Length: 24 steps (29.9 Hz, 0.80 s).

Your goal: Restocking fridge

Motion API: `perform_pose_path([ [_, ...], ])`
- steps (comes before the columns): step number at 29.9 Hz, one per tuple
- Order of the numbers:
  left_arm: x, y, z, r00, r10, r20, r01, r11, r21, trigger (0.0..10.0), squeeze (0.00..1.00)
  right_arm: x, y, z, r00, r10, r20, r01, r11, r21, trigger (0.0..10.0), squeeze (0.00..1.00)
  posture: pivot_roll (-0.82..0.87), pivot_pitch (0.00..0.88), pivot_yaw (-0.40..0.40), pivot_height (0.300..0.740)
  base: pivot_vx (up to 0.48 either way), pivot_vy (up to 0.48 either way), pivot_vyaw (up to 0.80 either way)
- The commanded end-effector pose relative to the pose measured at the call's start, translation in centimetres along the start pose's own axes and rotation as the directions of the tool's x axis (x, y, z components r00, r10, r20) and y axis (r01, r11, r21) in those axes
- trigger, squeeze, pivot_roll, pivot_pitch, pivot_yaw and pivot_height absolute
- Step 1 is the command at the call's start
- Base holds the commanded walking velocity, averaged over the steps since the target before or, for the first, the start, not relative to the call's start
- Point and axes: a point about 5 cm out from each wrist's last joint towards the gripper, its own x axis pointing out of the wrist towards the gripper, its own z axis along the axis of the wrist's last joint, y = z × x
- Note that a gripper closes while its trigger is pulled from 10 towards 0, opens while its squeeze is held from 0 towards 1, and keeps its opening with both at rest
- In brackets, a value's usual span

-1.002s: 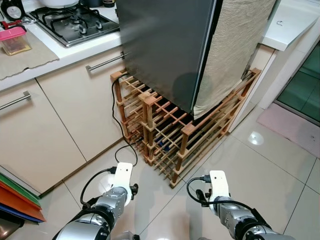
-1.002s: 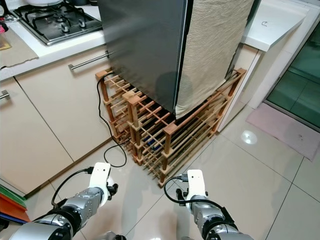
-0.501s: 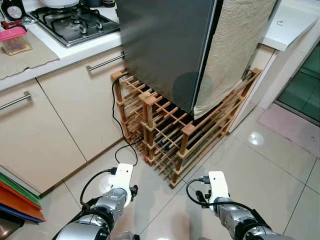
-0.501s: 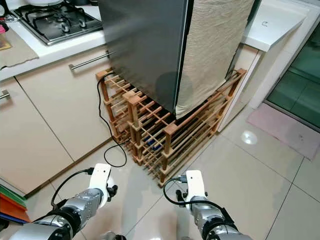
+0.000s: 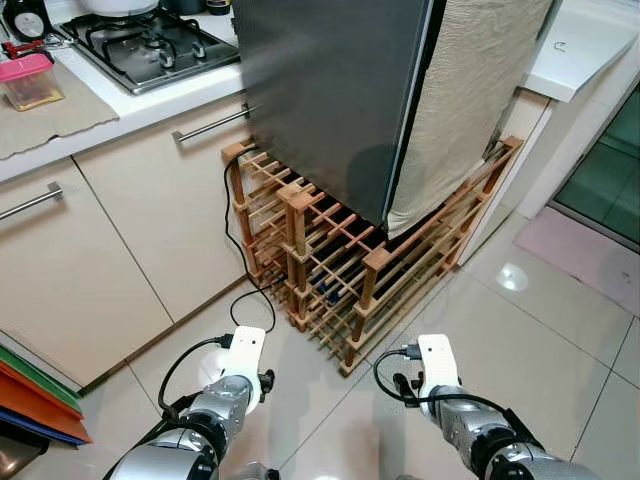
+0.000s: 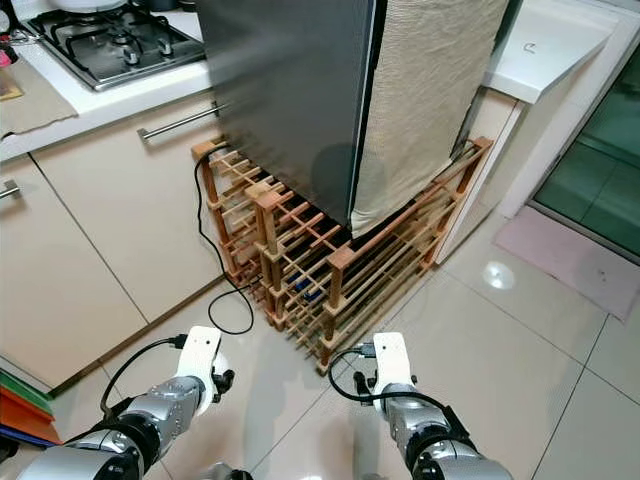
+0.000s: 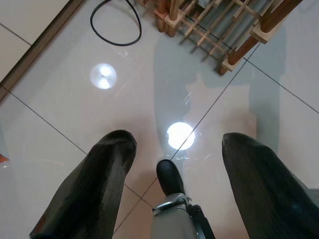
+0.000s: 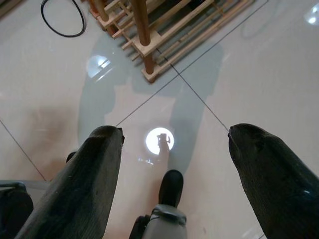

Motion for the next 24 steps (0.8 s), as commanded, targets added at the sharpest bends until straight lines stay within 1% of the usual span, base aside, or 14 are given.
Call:
perform_pose_path([
  [1,0.0,0.0,-0.1,1.0,-0.016,-0.007,0.016,1.0,0.015,10.0,0.0,0.0,-0.1,-0.1,1.0,-0.005,-0.017,0.005,1.0,-0.01,10.0,0.07,-0.07,0.013,0.008,0.724,0.0,0.0,0.0],
  [11,0.0,0.0,-0.9,1.0,-0.022,-0.022,0.023,0.999,0.043,10.0,0.0,0.0,0.1,-0.3,1.0,0.001,-0.019,-0.001,1.0,-0.017,10.0,0.07,-0.06,0.013,0.008,0.724,0.0,0.0,0.0],
  [24,-0.1,0.1,-1.3,0.999,-0.021,-0.032,0.023,0.997,0.071,10.0,0.0,0.0,0.1,-0.2,1.0,0.003,-0.016,-0.003,1.0,-0.028,10.0,0.07,-0.06,0.0,0.008,0.724,0.0,0.0,0.0],
])
